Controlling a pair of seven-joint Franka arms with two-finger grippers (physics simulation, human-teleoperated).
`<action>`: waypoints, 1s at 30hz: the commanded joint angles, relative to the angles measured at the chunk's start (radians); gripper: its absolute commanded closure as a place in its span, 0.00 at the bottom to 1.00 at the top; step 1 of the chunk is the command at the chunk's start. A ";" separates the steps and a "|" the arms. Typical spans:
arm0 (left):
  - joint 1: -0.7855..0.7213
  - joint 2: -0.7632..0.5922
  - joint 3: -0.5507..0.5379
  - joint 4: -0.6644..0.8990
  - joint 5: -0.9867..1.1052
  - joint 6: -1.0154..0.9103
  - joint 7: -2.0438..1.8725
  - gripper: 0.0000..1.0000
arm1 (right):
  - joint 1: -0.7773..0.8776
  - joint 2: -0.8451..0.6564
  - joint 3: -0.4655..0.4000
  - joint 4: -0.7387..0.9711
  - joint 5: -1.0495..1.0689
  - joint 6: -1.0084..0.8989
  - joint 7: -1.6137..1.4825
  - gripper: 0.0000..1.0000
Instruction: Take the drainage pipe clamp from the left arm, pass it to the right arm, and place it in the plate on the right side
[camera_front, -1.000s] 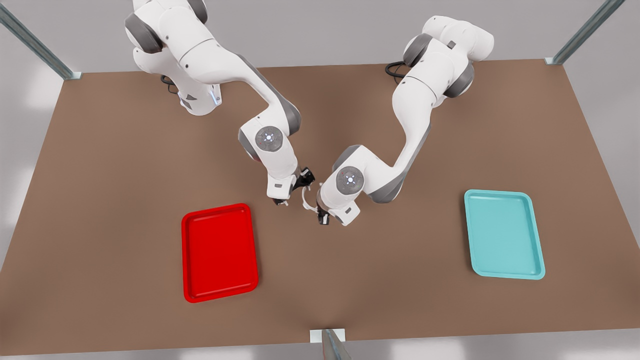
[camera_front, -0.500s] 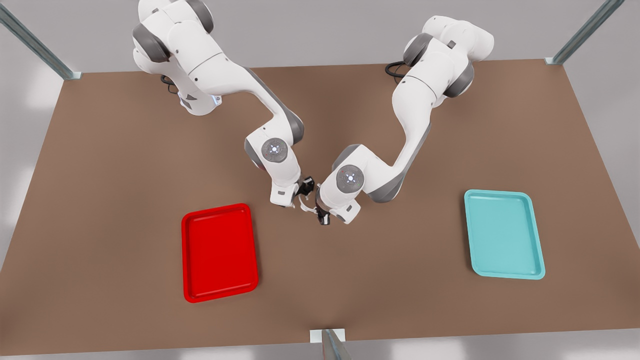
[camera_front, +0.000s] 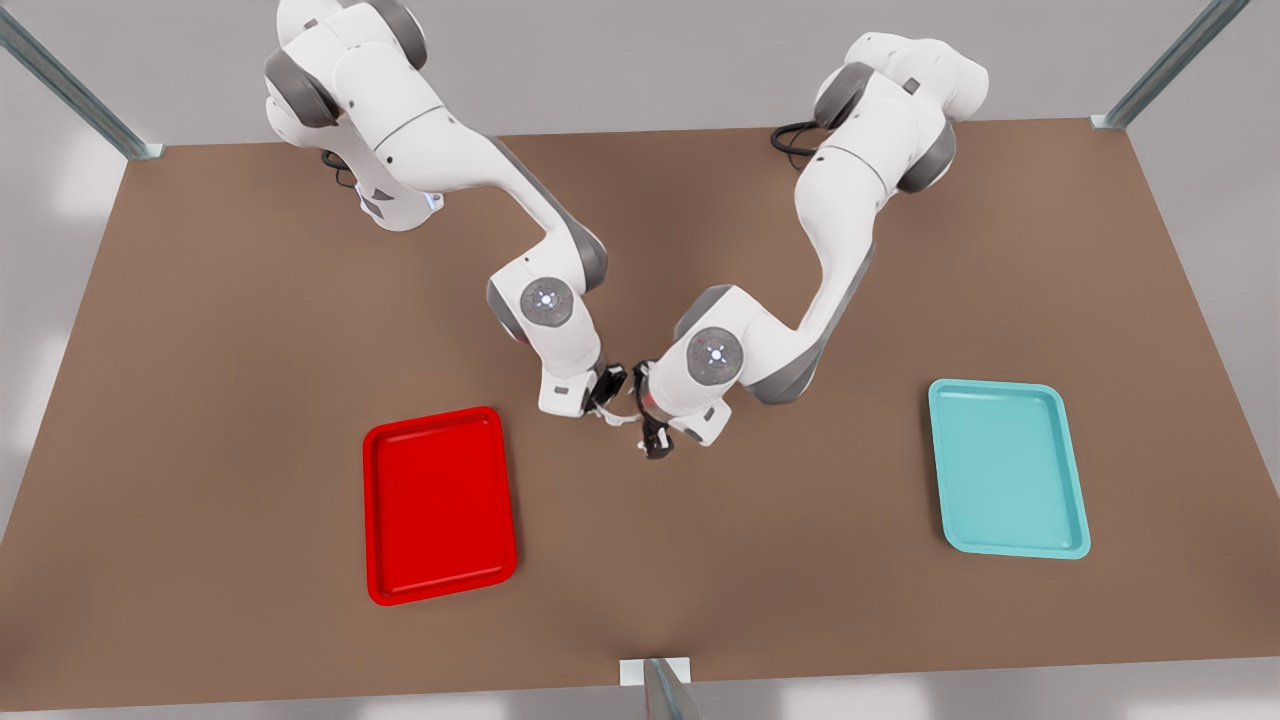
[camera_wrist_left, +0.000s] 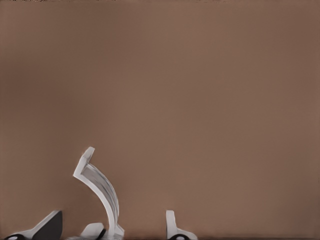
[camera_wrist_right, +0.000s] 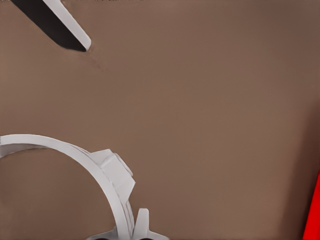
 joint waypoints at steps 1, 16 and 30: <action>0.046 -0.020 -0.031 0.015 -0.007 -0.088 -0.005 0.00 | -0.011 0.011 -0.002 0.015 -0.004 -0.001 0.031 0.79; 0.385 -0.496 0.149 -0.163 0.033 -0.660 2.698 0.00 | -0.450 0.093 -0.019 0.054 -0.192 -0.167 -0.184 0.79; 0.432 -0.450 0.112 -0.140 0.090 -0.660 2.701 0.00 | -0.422 -0.153 -0.021 0.297 -0.070 -0.860 0.020 0.00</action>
